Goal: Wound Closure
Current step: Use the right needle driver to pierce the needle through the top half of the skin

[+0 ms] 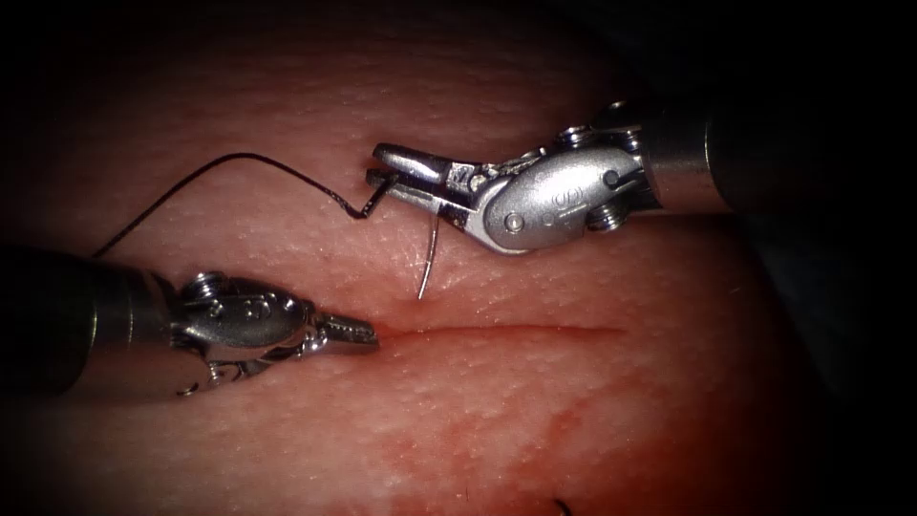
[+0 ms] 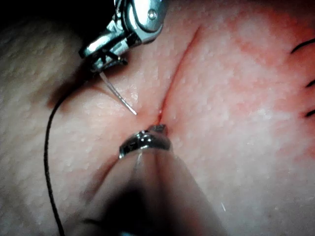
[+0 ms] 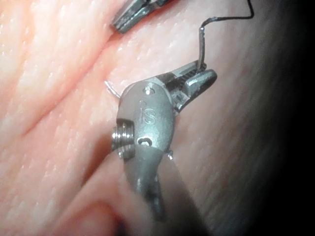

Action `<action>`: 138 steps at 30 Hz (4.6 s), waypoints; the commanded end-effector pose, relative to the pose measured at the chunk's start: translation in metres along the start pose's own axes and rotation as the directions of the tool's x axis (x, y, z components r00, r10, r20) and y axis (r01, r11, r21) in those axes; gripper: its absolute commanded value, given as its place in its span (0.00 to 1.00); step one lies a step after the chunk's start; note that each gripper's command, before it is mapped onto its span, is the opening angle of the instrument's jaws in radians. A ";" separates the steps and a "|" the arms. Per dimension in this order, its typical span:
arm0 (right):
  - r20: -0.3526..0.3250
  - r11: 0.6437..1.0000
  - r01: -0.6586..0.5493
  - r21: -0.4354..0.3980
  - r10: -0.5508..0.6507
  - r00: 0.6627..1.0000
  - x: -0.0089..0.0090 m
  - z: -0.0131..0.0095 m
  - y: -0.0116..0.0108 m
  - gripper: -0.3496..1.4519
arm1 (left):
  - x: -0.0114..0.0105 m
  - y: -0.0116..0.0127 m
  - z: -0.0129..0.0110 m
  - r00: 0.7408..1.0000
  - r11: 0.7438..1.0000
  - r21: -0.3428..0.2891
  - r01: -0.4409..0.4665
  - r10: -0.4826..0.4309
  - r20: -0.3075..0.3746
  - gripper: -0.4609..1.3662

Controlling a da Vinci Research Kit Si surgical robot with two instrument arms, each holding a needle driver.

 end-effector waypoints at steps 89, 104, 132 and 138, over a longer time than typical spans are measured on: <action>-0.123 0.984 0.179 0.011 -0.176 0.977 0.0050 0.0118 0.0038 0.00 | -0.0057 -0.0017 -0.0052 0.980 0.993 0.120 -0.005 -0.019 0.199 0.18; -0.133 0.978 0.205 0.019 -0.201 0.970 0.0044 0.0120 0.0015 0.00 | -0.0055 -0.0017 -0.0054 0.979 0.993 0.115 -0.004 -0.019 0.203 0.21; -0.024 0.997 -0.068 -0.046 0.067 0.997 0.0026 0.0087 -0.0081 0.00 | -0.0049 -0.0016 -0.0065 0.980 0.992 0.126 -0.006 -0.019 0.199 0.20; -0.036 0.991 -0.117 -0.057 0.115 0.993 0.0030 0.0080 -0.0097 0.00 | -0.0049 -0.0017 -0.0066 0.980 0.992 0.126 -0.006 -0.019 0.199 0.20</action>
